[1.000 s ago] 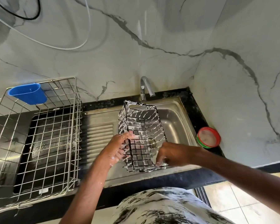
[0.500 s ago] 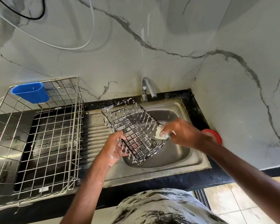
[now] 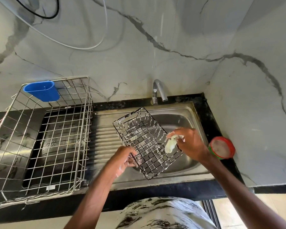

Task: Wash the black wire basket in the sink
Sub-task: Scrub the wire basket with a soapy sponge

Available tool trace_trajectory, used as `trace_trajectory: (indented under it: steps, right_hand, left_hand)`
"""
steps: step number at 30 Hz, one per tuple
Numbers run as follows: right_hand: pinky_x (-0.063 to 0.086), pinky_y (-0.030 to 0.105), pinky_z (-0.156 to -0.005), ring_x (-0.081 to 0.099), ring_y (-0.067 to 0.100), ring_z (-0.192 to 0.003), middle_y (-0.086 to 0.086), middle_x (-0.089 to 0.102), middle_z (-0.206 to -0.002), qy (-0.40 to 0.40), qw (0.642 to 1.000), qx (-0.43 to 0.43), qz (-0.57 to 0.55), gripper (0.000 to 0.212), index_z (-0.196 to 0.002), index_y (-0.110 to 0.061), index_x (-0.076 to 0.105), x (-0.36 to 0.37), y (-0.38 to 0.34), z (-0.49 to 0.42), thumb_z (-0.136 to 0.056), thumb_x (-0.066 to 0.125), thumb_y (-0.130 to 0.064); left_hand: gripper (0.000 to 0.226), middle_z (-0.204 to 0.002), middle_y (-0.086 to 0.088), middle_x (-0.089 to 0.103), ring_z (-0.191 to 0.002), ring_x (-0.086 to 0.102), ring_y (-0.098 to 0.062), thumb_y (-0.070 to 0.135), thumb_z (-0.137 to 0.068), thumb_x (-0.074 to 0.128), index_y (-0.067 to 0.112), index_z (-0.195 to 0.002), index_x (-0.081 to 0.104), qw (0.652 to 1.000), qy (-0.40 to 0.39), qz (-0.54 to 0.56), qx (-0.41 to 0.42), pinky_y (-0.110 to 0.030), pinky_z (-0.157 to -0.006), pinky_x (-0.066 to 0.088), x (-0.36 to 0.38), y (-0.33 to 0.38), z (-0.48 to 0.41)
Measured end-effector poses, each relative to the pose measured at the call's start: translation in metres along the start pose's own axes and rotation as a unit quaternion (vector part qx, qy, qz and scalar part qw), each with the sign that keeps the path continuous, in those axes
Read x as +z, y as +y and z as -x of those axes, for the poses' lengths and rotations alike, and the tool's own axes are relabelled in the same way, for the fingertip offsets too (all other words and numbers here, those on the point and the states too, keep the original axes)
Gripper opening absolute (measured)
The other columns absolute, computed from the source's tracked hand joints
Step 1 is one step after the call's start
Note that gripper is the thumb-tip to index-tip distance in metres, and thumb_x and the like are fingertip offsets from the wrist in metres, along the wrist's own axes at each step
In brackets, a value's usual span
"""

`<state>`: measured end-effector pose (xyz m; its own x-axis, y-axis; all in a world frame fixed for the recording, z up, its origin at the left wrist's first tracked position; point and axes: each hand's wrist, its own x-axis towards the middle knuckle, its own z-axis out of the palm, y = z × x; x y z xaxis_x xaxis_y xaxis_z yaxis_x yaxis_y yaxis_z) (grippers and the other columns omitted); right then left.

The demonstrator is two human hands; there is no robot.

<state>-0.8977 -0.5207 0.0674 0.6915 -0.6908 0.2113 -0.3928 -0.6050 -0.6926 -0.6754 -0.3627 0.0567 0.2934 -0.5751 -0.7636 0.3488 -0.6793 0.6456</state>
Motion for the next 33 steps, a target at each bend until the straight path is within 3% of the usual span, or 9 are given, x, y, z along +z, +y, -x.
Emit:
trace_trajectory:
  steps: [4, 8, 11, 14, 17, 22, 27, 31, 33]
  right_hand:
    - [0.054, 0.015, -0.048, 0.070, -0.005, -0.068, 0.004, 0.077, -0.094, 0.072, 0.996, 0.060, -0.015, 0.032, -0.107, -0.013, 0.075, -0.012, -0.018, -0.015, -0.084, 0.068, 0.007]
    - [0.058, 0.029, -0.047, 0.074, 0.007, -0.064, 0.008, 0.077, -0.096, 0.061, 0.979, 0.126, -0.151, 0.025, -0.109, -0.012, 0.075, 0.008, -0.043, -0.031, -0.088, 0.071, 0.001]
    - [0.043, 0.008, -0.042, 0.062, -0.010, -0.054, 0.006, 0.075, -0.106, 0.011, 0.986, 0.141, -0.090, 0.030, -0.112, -0.011, 0.075, 0.045, -0.053, -0.042, -0.091, 0.063, 0.006]
    - [0.047, 0.001, -0.074, 0.068, 0.007, -0.103, 0.012, 0.066, -0.130, -0.060, 0.989, 0.129, -0.030, 0.036, -0.121, -0.007, 0.069, 0.080, -0.052, -0.044, -0.092, 0.053, 0.007]
    - [0.038, -0.005, -0.074, 0.067, 0.029, -0.112, 0.023, 0.060, -0.134, -0.113, 0.988, 0.099, 0.041, 0.038, -0.127, 0.004, 0.063, 0.102, -0.039, -0.037, -0.093, 0.048, 0.012]
    - [0.054, 0.028, -0.094, 0.059, 0.023, -0.117, 0.012, 0.060, -0.132, -0.038, 0.987, 0.091, 0.127, 0.051, -0.125, -0.016, 0.066, 0.108, -0.025, -0.049, -0.086, 0.053, 0.015]
    - [0.050, 0.035, -0.106, 0.043, 0.029, -0.142, 0.021, 0.012, -0.163, -0.070, 0.970, 0.153, 0.178, 0.074, -0.154, -0.019, 0.033, 0.110, -0.016, -0.060, -0.090, 0.042, 0.016]
    - [0.054, 0.034, -0.099, 0.056, 0.023, -0.128, 0.016, 0.044, -0.149, -0.066, 0.974, 0.130, 0.172, 0.053, -0.140, -0.016, 0.055, 0.117, -0.012, -0.065, -0.095, 0.048, 0.010]
    - [0.053, 0.035, -0.095, 0.059, 0.025, -0.114, 0.015, 0.055, -0.135, -0.045, 0.979, 0.129, 0.149, 0.043, -0.133, -0.013, 0.062, 0.121, -0.014, -0.065, -0.096, 0.050, 0.004]
  left_hand:
    - [0.012, -0.108, -0.015, 0.056, -0.095, 0.060, -0.034, -0.007, -0.097, 0.046, -0.006, -0.108, 0.051, 0.999, 0.022, -0.018, 0.017, -0.053, -0.090, 0.061, 0.004, -0.008, -0.011]
    - [0.020, -0.113, -0.025, 0.059, -0.106, 0.068, -0.038, -0.003, -0.105, 0.035, 0.002, -0.104, 0.054, 0.998, 0.047, -0.029, 0.030, -0.046, -0.085, 0.064, 0.014, -0.010, -0.014]
    - [0.025, -0.107, -0.023, 0.060, -0.107, 0.068, -0.039, -0.001, -0.106, 0.031, 0.004, -0.102, 0.055, 0.997, 0.043, -0.040, 0.047, -0.044, -0.091, 0.061, 0.025, -0.012, -0.013]
    - [0.019, -0.096, -0.016, 0.047, -0.090, 0.057, -0.028, -0.001, -0.105, 0.032, -0.001, -0.102, 0.050, 0.995, 0.018, -0.046, 0.081, -0.034, -0.090, 0.057, 0.034, -0.021, -0.016]
    - [0.019, -0.102, -0.012, 0.047, -0.091, 0.061, -0.017, 0.005, -0.109, 0.034, -0.001, -0.118, 0.048, 0.993, 0.006, -0.037, 0.110, -0.038, -0.097, 0.060, 0.039, -0.029, -0.018]
    - [0.014, -0.121, -0.015, 0.046, -0.120, 0.063, -0.035, -0.001, -0.106, 0.033, 0.002, -0.110, 0.046, 0.994, 0.010, -0.012, 0.110, -0.038, -0.100, 0.058, 0.044, -0.029, -0.015]
    - [0.017, -0.134, -0.010, 0.041, -0.119, 0.057, -0.022, -0.009, -0.102, 0.032, 0.003, -0.107, 0.043, 0.993, 0.010, 0.020, 0.115, -0.045, -0.108, 0.053, 0.047, -0.016, -0.010]
    - [0.074, -0.166, -0.003, 0.017, -0.130, 0.056, -0.023, -0.015, -0.095, 0.034, 0.021, -0.159, 0.023, 0.992, 0.018, 0.021, 0.126, -0.039, -0.098, 0.059, 0.044, -0.014, -0.019]
    - [0.085, -0.168, -0.014, 0.017, -0.127, 0.061, -0.029, -0.016, -0.094, 0.033, 0.029, -0.163, 0.014, 0.991, 0.013, 0.041, 0.128, -0.032, -0.085, 0.064, 0.044, -0.013, -0.024]
